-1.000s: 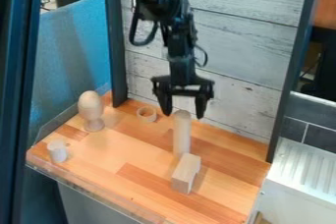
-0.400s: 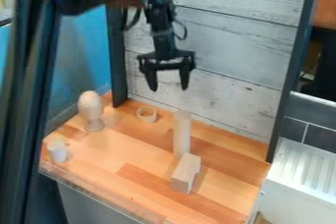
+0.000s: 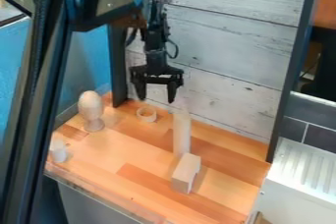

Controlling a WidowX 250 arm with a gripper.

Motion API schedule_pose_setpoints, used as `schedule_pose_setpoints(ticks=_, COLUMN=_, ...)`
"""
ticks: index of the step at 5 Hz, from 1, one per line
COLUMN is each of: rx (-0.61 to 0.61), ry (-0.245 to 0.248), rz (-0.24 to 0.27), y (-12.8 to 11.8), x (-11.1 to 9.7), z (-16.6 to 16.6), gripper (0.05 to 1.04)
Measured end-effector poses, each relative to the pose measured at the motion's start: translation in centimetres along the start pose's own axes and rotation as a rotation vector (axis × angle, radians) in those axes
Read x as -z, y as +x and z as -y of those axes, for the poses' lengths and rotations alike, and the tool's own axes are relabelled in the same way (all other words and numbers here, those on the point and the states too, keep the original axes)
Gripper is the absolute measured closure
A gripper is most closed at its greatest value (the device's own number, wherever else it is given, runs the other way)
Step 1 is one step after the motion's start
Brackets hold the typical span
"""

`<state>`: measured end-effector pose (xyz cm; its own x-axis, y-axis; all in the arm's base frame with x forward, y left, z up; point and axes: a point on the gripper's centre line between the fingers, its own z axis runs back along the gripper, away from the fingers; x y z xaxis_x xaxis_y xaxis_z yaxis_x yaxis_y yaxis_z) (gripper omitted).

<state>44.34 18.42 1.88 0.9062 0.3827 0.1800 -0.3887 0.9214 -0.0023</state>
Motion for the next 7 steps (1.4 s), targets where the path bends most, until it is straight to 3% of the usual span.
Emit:
schedule_pose_setpoints(ticks=3, rx=-0.061, ry=0.063, rz=-0.027, y=1.4, x=4.3, z=-2.1, gripper=0.084)
schedule_pose_setpoints(ticks=6, rx=-0.088, ry=0.111, rz=-0.044, y=2.0, x=5.6, z=-3.0, gripper=0.084)
schedule_pose_setpoints(ticks=7, rx=-0.094, ry=0.100, rz=-0.093, y=1.4, x=6.5, z=-3.1, gripper=0.131)
